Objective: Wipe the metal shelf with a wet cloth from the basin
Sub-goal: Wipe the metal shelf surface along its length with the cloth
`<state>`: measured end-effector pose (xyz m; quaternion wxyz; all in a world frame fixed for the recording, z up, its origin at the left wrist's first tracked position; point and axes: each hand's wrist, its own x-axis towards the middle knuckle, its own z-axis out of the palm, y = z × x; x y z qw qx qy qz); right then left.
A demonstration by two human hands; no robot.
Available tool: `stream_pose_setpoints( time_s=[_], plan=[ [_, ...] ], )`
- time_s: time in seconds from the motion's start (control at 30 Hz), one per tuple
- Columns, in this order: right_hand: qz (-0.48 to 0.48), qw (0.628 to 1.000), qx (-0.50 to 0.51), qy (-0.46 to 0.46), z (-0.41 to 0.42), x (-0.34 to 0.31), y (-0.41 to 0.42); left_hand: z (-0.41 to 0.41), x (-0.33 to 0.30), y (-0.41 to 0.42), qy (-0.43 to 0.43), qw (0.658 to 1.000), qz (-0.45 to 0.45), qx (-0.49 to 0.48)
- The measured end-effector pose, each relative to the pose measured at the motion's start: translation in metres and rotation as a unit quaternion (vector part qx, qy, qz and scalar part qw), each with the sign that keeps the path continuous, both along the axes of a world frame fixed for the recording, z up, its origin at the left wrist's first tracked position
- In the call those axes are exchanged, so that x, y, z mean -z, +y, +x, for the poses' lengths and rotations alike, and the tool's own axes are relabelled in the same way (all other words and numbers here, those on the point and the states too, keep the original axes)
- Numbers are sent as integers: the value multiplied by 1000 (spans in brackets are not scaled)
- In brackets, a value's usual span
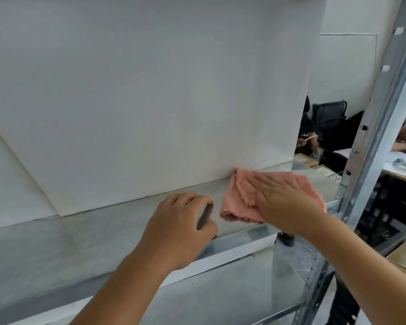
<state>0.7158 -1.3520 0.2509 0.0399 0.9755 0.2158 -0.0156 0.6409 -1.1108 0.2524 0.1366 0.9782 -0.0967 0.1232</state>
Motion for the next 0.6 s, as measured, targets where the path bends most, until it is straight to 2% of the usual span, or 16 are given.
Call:
stream_pose_setpoints(
  time_s=[0.17,0.33,0.4,0.53,0.6],
  plan=[
    [-3,999,-54,-7,-13,6,-17,4,3,-10,-7,1000,-4,-8],
    [84,989,119,4,34,-4,-53,5,3,-16,0,1000,-9,-14],
    [42,994,97,7,29,4,-41,4,4,-15,-2,1000,-13,-15],
    [29,1000,6,2,-1,12,-28,5,7,-12,3,1000,-19,-15],
    [30,999,26,6,8,8,-43,5,7,-11,4,1000,-21,-14]
  ],
)
